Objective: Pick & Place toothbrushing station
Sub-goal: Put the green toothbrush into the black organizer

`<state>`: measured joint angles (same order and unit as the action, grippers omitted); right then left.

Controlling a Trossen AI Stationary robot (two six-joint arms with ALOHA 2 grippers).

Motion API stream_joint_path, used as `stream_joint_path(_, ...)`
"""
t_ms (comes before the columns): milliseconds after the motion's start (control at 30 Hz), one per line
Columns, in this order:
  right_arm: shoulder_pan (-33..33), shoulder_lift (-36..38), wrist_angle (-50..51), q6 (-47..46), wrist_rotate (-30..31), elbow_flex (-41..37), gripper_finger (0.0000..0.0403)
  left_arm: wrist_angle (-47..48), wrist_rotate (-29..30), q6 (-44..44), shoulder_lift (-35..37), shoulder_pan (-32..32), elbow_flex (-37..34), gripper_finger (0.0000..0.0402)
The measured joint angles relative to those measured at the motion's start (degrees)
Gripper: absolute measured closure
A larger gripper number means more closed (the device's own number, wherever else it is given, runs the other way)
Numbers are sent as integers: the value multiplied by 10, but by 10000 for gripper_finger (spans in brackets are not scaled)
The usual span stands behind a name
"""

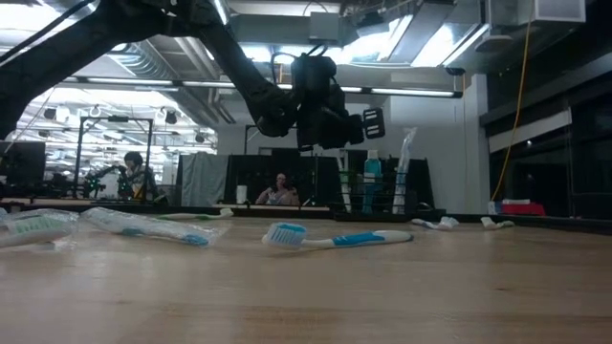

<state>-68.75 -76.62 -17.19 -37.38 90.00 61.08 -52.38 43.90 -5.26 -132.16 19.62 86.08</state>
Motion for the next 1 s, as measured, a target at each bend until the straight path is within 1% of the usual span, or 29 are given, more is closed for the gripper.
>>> stream_joint_path(100, 0, 0, 0, -1, 0, 0, 250, -1, 6, 5, 0, -3, 0, 273)
stream_joint_path(167, 0, 0, 0, 2, 0, 0, 250, -11, 24, 29, 2, -12, -1, 258)
stream_joint_path(267, 0, 0, 0, 3, 0, 0, 250, -15, 58, 89, 27, -32, -1, 244)
stream_joint_path(333, 0, 0, 0, 4, 0, 0, 250, -10, 82, 146, 54, -47, -1, 241)
stream_joint_path(400, 0, 0, 0, 5, 0, 0, 250, 28, 105, 205, 85, -63, 0, 240)
stream_joint_path(433, 0, 0, 0, 7, 0, 0, 250, 71, 117, 224, 104, -70, 0, 240)
stream_joint_path(467, 0, 0, 0, 8, 0, 0, 250, 132, 133, 235, 124, -77, 0, 241)
stream_joint_path(500, -1, 0, 0, 9, 0, 0, 250, 212, 148, 232, 148, -83, 0, 242)
stream_joint_path(533, -2, 0, 0, 10, 0, 0, 250, 312, 167, 208, 174, -88, 0, 243)
stream_joint_path(567, -3, 0, 0, 13, 0, 0, 250, 425, 187, 157, 201, -92, 0, 244)
stream_joint_path(600, -4, 0, 0, 13, 0, 0, 250, 549, 199, 81, 227, -93, 0, 246)
stream_joint_path(633, -4, 0, 0, 14, 0, 0, 250, 678, 203, -14, 252, -93, 0, 248)
stream_joint_path(700, -4, 0, 0, 20, 0, 0, 249, 889, 179, -222, 288, -87, 0, 254)
stream_joint_path(767, -4, 0, 0, 28, 0, 0, 249, 1046, 151, -366, 301, -75, -1, 261)
stream_joint_path(833, -4, 0, 0, 34, 0, 0, 249, 1127, 111, -446, 303, -52, -14, 267)
stream_joint_path(867, -4, 0, 0, 36, 0, 0, 249, 1139, 76, -463, 303, -35, -24, 268)
stream_joint_path(933, -4, 0, -2, 35, 0, 0, 249, 1121, -3, -466, 303, 4, -48, 267)
stream_joint_path(1000, -4, 0, -14, 39, 0, 0, 249, 1095, -65, -457, 302, 43, -71, 261)
